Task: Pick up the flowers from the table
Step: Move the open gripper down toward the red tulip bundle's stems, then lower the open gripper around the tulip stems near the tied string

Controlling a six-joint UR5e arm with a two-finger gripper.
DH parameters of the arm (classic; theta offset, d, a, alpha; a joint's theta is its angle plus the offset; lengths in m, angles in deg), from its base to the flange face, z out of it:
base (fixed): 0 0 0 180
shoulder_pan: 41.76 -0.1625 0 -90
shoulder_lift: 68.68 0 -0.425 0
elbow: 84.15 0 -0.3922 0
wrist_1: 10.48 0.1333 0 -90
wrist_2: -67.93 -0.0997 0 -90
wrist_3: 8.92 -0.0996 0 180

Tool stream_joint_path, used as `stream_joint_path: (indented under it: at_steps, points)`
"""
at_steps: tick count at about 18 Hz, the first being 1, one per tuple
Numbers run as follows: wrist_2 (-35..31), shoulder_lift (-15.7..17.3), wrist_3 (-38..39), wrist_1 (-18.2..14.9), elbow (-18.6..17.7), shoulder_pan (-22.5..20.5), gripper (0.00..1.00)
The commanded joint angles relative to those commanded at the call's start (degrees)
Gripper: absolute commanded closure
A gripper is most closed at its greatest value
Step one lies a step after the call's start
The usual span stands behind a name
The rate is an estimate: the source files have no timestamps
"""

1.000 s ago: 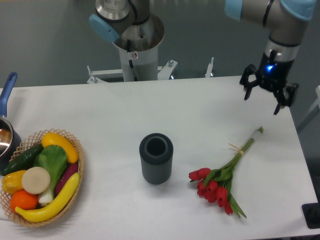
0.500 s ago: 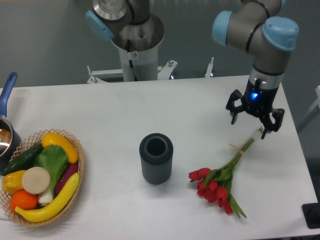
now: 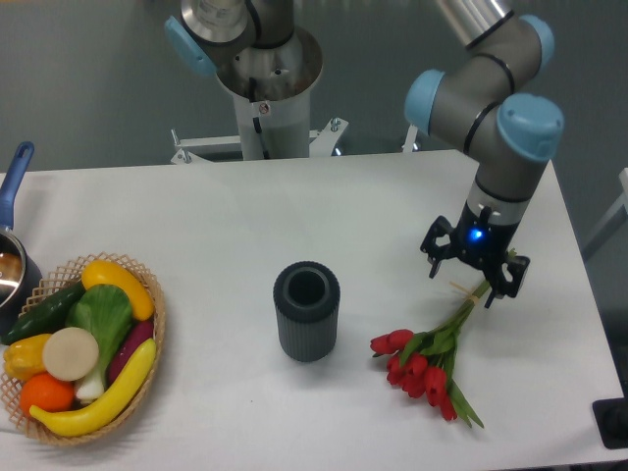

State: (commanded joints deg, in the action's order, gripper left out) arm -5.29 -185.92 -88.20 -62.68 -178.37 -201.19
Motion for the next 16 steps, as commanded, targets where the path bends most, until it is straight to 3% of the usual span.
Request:
stream_joint_path:
  at_steps: [7,16]
  points:
    - [0.88,-4.39,0.09,-0.09,3.86,0.0,0.0]
    - [1.06,-6.86,1.41,0.09,4.31,1.14,0.0]
